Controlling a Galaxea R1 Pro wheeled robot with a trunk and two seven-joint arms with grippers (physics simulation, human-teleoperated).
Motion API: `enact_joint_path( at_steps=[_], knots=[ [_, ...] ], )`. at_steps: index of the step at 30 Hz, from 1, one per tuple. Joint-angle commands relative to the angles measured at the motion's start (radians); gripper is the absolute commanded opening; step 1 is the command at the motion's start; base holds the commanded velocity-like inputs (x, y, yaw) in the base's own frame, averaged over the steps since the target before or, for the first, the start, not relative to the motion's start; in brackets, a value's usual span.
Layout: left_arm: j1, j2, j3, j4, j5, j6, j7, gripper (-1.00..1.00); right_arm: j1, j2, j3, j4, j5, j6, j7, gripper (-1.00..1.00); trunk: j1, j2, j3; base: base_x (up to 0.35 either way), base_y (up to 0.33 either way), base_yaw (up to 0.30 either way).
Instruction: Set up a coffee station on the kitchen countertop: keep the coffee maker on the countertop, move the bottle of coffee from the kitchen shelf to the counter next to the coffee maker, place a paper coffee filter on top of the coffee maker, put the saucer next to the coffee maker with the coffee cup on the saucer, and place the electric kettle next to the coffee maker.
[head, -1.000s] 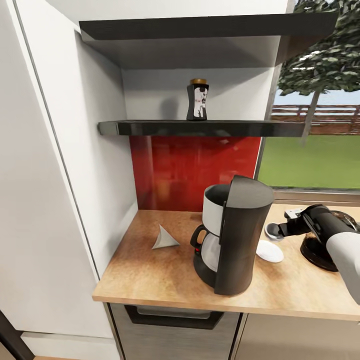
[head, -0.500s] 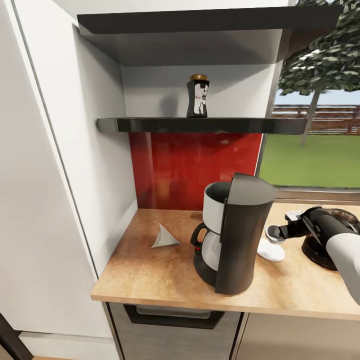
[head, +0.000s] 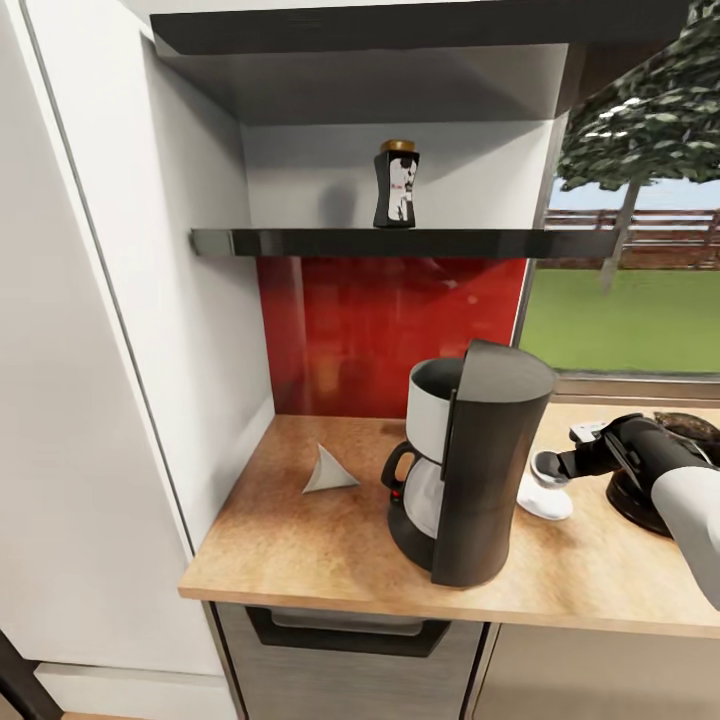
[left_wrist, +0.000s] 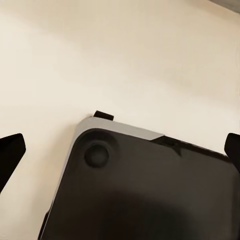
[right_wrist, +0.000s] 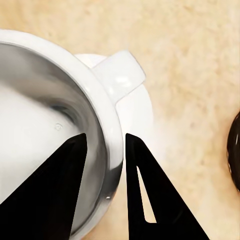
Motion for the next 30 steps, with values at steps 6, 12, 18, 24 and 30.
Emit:
enact_joint_path(
  at_steps=[6, 12, 18, 24, 30],
  knots=[
    [0.0, 0.001, -0.001, -0.001, 0.003, -0.002, 0.001, 1.0, -0.001, -0.001, 0.001, 0.006, 0.006, 0.003, 0.005, -1.0, 0.023, -0.043, -0.02, 0.0, 0.0, 0.0],
    [0.0, 0.0, -0.001, -0.001, 0.003, -0.003, 0.001, 1.0, -0.001, -0.003, 0.0, 0.017, 0.005, 0.002, 0.005, -1.0, 0.046, -0.085, -0.039, 0.0, 0.0, 0.0],
    [0.0, 0.001, -0.002, -0.001, 0.003, -0.004, 0.001, 1.0, -0.001, -0.005, -0.001, 0.019, 0.005, -0.004, 0.005, -1.0, 0.05, -0.092, -0.042, 0.0, 0.0, 0.0],
    [0.0, 0.001, -0.003, -0.001, 0.003, -0.004, 0.001, 1.0, -0.001, -0.01, -0.001, 0.022, 0.005, -0.008, 0.005, -1.0, 0.05, -0.092, -0.042, 0.012, 0.0, 0.0],
    [0.0, 0.001, -0.003, -0.001, 0.003, -0.004, 0.001, 1.0, -0.001, -0.012, -0.001, 0.042, 0.005, -0.025, 0.005, -1.0, 0.05, -0.092, -0.042, 0.176, 0.0, 0.0]
  ],
)
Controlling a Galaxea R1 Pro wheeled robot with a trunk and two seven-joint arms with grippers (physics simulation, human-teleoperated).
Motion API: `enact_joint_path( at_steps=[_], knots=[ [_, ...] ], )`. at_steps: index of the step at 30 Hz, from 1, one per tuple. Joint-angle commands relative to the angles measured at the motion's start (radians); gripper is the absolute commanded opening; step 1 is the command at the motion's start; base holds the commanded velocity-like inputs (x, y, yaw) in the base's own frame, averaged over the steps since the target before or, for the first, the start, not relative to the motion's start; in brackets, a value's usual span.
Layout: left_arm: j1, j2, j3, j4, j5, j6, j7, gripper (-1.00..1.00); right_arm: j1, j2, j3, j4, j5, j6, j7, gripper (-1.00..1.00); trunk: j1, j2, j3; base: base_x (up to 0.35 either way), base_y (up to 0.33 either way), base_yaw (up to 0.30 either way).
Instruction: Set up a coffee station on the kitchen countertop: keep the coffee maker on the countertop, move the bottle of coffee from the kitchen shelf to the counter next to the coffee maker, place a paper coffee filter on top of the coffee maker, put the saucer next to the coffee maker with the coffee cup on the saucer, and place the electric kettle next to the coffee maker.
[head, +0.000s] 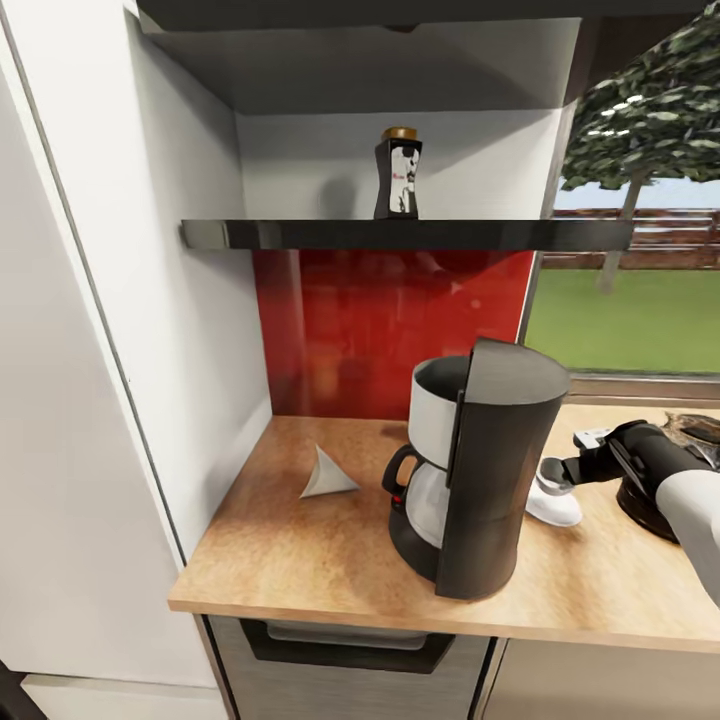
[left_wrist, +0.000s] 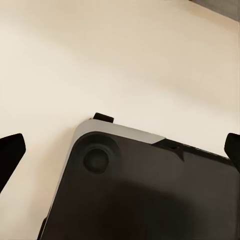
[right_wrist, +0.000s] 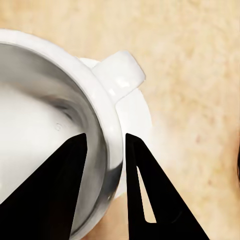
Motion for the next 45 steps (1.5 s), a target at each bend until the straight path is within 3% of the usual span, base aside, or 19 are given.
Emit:
enact_joint_path(
  at_steps=[1, 18, 45],
  knots=[
    [0.0, 0.0, -0.001, -0.001, 0.003, -0.002, 0.001, 1.0, 0.0, -0.002, 0.001, 0.0, 0.007, 0.001, 0.01, -1.0, 0.0, -0.001, -0.001, 0.07, 0.0, 0.0],
    [0.0, 0.0, 0.003, -0.001, 0.005, -0.002, 0.001, 1.0, 0.0, -0.007, 0.001, 0.009, 0.007, -0.014, 0.009, -1.0, 0.0, -0.001, -0.001, 0.01, 0.0, 0.0],
    [0.0, 0.001, 0.003, -0.001, 0.006, -0.001, 0.001, 1.0, -0.001, -0.008, 0.001, 0.041, 0.005, -0.06, -0.03, -1.0, 0.104, -0.19, -0.086, 0.0, 0.0, 0.0]
  ],
)
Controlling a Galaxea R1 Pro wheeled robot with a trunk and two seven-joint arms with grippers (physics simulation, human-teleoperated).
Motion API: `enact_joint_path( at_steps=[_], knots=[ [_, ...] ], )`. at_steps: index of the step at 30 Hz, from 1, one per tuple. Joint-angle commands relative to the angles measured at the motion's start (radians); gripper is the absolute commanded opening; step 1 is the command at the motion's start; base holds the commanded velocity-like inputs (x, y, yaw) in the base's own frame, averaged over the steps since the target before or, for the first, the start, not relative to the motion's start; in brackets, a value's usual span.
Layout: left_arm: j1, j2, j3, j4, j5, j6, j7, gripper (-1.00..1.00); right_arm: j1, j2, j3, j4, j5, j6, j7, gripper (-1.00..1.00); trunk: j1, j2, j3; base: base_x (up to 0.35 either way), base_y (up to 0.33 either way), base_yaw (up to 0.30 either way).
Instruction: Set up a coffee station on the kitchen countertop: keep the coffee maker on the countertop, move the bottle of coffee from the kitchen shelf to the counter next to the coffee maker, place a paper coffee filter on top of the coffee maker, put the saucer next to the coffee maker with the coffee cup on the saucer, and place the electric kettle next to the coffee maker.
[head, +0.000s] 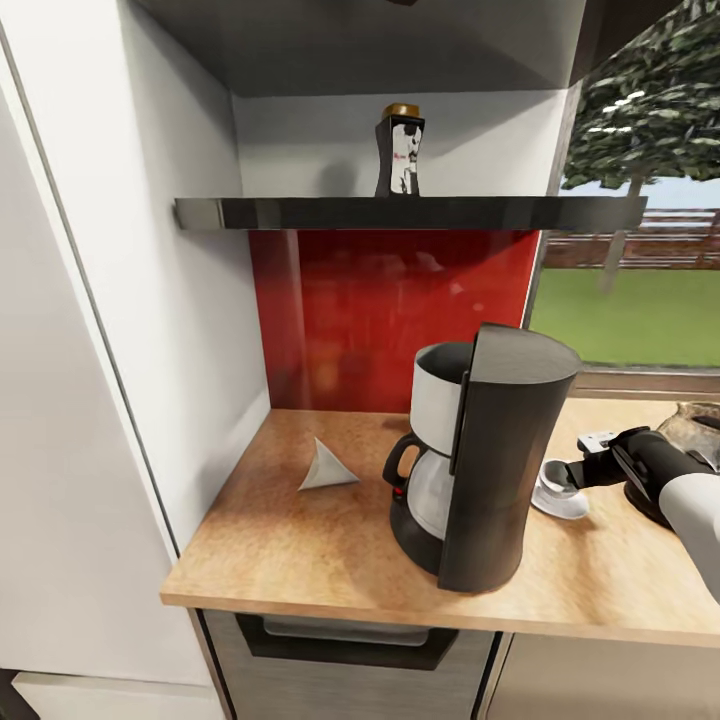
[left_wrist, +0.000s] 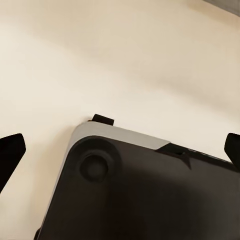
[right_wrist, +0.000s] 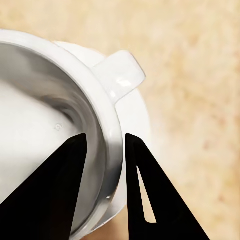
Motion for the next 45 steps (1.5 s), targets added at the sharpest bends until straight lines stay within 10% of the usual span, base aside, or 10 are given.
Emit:
enact_joint_path(
  at_steps=[1, 29, 30, 45],
  knots=[
    [0.0, 0.0, -0.001, -0.001, 0.002, -0.002, 0.001, 1.0, 0.0, 0.0, 0.0, -0.002, 0.006, 0.004, 0.009, -1.0, 0.004, -0.008, -0.004, 0.0, 0.0, 0.0],
    [0.001, 0.0, -0.001, -0.001, 0.001, -0.003, 0.001, 1.0, 0.0, -0.001, 0.0, 0.0, 0.006, 0.003, -0.028, -1.0, 0.019, -0.036, -0.017, 0.0, 0.0, 0.0],
    [0.001, 0.0, -0.001, -0.001, 0.001, -0.003, 0.001, 1.0, 0.0, -0.001, 0.0, 0.0, 0.006, 0.003, -0.03, 1.0, 0.019, -0.036, -0.017, 0.0, 0.0, 0.0],
    [0.0, 0.002, 0.002, -0.001, 0.005, 0.002, 0.002, 1.0, 0.0, 0.004, 0.0, 0.0, 0.005, 0.005, -0.032, 1.0, -0.015, 0.027, 0.011, 0.0, 0.0, 0.0]
  ],
)
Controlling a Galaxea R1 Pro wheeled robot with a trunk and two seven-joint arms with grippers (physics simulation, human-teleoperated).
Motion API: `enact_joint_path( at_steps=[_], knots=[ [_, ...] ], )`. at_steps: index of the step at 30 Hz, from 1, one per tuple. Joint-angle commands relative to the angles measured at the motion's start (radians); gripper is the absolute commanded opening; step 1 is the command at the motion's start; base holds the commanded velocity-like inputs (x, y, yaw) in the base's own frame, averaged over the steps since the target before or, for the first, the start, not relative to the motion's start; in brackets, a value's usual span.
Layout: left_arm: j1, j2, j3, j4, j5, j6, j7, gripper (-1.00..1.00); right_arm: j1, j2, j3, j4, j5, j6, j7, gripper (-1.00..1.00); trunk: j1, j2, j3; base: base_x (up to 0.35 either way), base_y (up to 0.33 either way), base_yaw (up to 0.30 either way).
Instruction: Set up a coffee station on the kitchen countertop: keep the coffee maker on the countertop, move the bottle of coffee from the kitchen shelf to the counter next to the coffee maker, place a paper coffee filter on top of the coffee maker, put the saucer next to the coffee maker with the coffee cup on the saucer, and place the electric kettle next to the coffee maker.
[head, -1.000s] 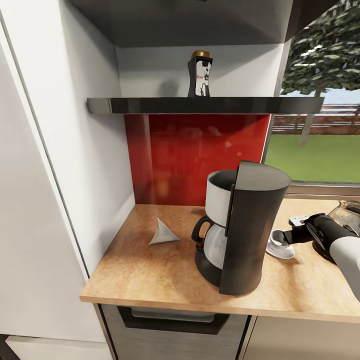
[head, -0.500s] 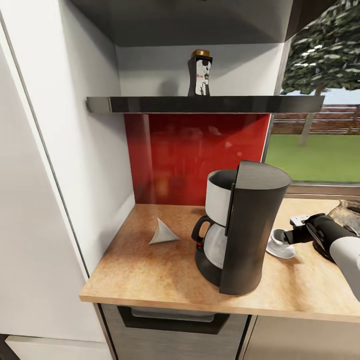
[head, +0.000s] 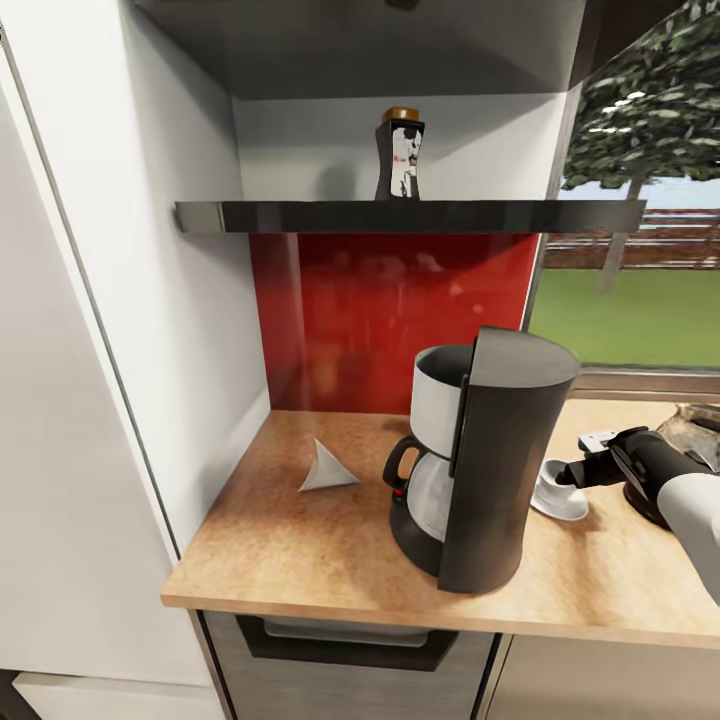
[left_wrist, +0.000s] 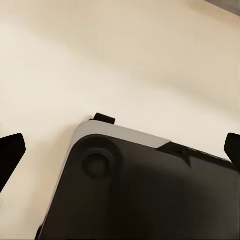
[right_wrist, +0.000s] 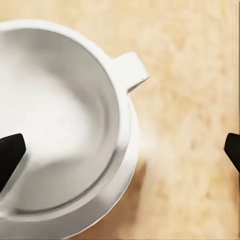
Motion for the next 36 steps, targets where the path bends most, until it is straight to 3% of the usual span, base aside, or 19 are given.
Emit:
enact_joint_path(
  at_steps=[1, 15, 21, 31, 36],
  knots=[
    [0.0, 0.0, -0.001, -0.001, 0.002, 0.0, 0.001, 1.0, 0.0, 0.0, 0.001, -0.002, 0.008, 0.003, 0.008, 1.0, -0.004, 0.007, 0.002, 0.0, 0.0, 0.0],
    [0.0, 0.0, 0.002, -0.001, 0.003, 0.004, 0.002, 1.0, 0.0, -0.006, -0.001, -0.003, 0.006, 0.008, 0.019, 1.0, -0.058, 0.105, 0.046, 0.0, 0.0, 0.0],
    [0.0, 0.0, 0.003, -0.001, 0.003, 0.005, 0.002, 1.0, 0.0, -0.023, -0.038, -0.006, -0.011, 0.019, 0.035, 1.0, -0.081, 0.147, 0.065, 0.0, 0.0, 0.0],
    [0.0, 0.0, 0.003, -0.001, 0.003, 0.005, 0.002, 1.0, 0.0, -0.047, -0.053, -0.05, -0.035, 0.056, 0.11, 1.0, -0.119, 0.217, 0.096, 0.0, 0.0, 0.0],
    [0.0, 0.0, 0.002, -0.001, 0.003, 0.004, 0.001, 1.0, -0.001, -0.055, -0.054, -0.146, -0.038, 0.136, 0.206, 1.0, -0.138, 0.252, 0.112, 0.0, 0.0, 0.0]
  ],
)
